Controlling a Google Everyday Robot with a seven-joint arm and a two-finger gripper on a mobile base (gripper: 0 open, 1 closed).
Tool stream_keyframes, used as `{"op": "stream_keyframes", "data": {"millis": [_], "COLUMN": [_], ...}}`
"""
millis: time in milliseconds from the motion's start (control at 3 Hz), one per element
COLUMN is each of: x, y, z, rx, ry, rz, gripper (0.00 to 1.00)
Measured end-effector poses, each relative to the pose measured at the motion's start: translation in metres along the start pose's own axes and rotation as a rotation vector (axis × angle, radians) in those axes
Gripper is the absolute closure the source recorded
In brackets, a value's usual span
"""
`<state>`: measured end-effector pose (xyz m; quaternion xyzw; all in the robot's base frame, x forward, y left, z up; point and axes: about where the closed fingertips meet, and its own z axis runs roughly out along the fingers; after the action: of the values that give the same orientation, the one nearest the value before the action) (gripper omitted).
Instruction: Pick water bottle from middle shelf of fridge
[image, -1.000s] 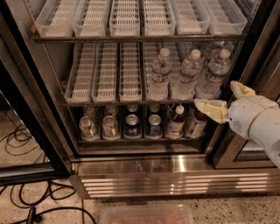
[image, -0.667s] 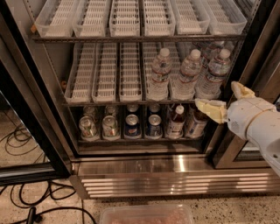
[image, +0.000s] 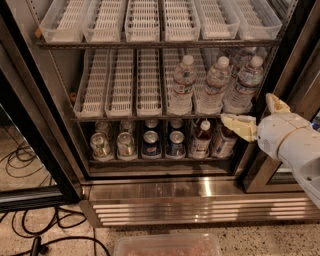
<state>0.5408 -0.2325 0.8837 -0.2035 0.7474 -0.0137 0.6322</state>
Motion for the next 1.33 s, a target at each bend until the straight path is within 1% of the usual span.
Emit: {"op": "stream_keyframes", "data": {"millis": [333,667,1333], "x": [0.0,0.002,0.007], "y": [0.0,-0.003,-0.008], "z": [0.001,0.006,0.024], "rx": [0.008,0.031,0.065], "ry": [-0.004,-0.014,-0.027], "rz": [0.002,-0.002,-0.009], "gripper": [0.24,0.26,0.24]}}
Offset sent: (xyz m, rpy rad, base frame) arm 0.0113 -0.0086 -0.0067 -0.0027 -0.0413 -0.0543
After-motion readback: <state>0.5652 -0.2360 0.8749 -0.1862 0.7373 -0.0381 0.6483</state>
